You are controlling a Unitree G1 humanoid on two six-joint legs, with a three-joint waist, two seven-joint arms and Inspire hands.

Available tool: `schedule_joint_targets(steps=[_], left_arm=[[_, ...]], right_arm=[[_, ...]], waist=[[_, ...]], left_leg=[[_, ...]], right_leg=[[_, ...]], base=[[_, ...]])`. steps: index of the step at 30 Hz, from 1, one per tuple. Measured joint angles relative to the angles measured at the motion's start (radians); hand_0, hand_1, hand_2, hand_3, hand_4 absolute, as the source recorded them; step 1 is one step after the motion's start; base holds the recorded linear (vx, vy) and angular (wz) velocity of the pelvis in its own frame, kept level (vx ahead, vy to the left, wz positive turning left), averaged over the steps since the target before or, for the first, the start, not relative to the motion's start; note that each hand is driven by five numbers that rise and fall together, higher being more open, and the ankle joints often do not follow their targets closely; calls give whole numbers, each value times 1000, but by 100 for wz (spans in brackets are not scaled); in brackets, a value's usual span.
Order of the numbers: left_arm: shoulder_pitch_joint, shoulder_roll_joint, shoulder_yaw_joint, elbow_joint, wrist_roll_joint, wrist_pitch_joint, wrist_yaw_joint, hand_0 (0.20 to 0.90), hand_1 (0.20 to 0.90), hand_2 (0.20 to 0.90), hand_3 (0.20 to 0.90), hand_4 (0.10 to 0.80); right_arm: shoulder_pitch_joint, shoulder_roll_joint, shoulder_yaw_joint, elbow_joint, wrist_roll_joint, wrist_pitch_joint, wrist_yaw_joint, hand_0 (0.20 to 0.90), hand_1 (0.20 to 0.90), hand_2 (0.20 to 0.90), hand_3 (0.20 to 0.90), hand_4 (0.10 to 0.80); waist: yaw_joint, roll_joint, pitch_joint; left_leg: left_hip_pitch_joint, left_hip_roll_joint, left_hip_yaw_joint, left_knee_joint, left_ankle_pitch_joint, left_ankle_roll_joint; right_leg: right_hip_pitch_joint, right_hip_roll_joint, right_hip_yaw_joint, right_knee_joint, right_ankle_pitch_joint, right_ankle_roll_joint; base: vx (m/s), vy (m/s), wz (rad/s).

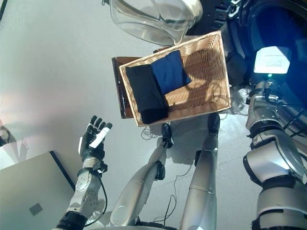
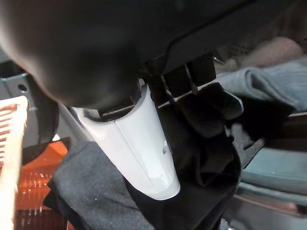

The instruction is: Pick up the clothes and place them into the washing machine

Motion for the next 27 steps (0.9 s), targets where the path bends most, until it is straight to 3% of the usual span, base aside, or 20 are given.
schedule_joint_targets(steps=[5, 14, 17, 20, 27], left_arm=[[4, 1, 1, 1, -1, 0, -7, 900, 900, 900, 900, 800], [29, 1, 3, 22, -25, 1, -6, 900, 900, 900, 900, 800], [30, 1, 10, 29, -36, 3, -6, 900, 900, 900, 900, 800], [39, 1, 11, 29, -37, 5, -6, 900, 900, 900, 900, 800], [39, 1, 10, 29, -41, 19, -8, 900, 900, 900, 900, 800]], right_arm=[[22, 0, -51, -4, 67, -6, -1, 200, 200, 200, 200, 300], [88, 3, -315, -102, 435, -97, -25, 200, 200, 200, 200, 300], [92, 25, -487, -123, 714, -185, -51, 200, 200, 200, 200, 300], [93, 40, -585, -130, 982, -243, -56, 200, 200, 200, 200, 300], [93, 69, -689, -181, 1377, -407, -51, 200, 200, 200, 200, 300]], waist=[[-8, 0, 0], [-28, 0, 0], [-28, 0, 0], [-30, 0, 0], [-28, 0, 0]], left_leg=[[41, 0, -1, -1, -7, 1], [71, 5, 0, -1, -13, 5], [70, 4, 1, -1, -17, 7], [74, 6, 1, -1, -19, 10], [74, 6, -1, -1, -22, 12]], right_leg=[[41, -1, 2, -2, -6, 9], [90, 2, -1, -40, 5, 10], [96, 1, -3, -57, 14, 19], [109, 1, -7, -73, 17, 20], [115, -2, -14, -80, 16, 21]], base=[[13, -1, -3], [45, -11, -3], [44, -22, -4], [32, -8, 0], [41, 3, 1]])
